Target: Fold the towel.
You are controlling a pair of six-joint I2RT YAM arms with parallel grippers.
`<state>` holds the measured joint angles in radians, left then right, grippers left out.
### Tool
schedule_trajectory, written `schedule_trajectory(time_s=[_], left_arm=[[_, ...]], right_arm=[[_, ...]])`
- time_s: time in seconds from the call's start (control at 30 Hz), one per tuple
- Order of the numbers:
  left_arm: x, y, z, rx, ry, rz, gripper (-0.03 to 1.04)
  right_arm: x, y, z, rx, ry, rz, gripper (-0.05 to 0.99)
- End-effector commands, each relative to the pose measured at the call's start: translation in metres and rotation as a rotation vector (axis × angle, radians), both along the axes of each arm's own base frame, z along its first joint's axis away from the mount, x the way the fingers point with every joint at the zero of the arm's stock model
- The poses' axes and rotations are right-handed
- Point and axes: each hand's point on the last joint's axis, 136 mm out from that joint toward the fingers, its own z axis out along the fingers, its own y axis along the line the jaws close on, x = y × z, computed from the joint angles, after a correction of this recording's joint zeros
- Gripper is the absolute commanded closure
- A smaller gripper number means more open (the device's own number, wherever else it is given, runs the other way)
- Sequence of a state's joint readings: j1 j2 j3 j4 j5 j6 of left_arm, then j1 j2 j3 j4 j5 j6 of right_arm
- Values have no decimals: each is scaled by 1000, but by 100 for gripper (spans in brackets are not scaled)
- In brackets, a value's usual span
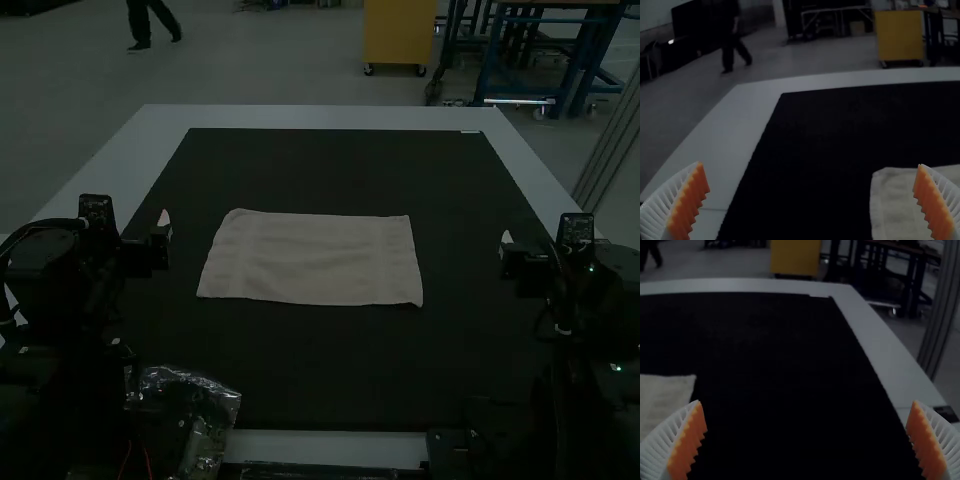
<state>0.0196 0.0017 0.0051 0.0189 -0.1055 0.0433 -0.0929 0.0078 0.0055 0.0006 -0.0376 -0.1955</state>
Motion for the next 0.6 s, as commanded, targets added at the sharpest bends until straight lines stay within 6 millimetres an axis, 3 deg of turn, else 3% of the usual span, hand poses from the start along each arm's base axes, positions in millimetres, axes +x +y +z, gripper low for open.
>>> schedule_trajectory(time_s=[0.0, 0.57], left_arm=[[0, 1, -1, -11, -4, 7, 4], [0, 1, 0, -11, -5, 7, 4]], right_arm=[[0, 7, -3, -5, 8, 38, 1], [0, 9, -3, -5, 7, 48, 1]])
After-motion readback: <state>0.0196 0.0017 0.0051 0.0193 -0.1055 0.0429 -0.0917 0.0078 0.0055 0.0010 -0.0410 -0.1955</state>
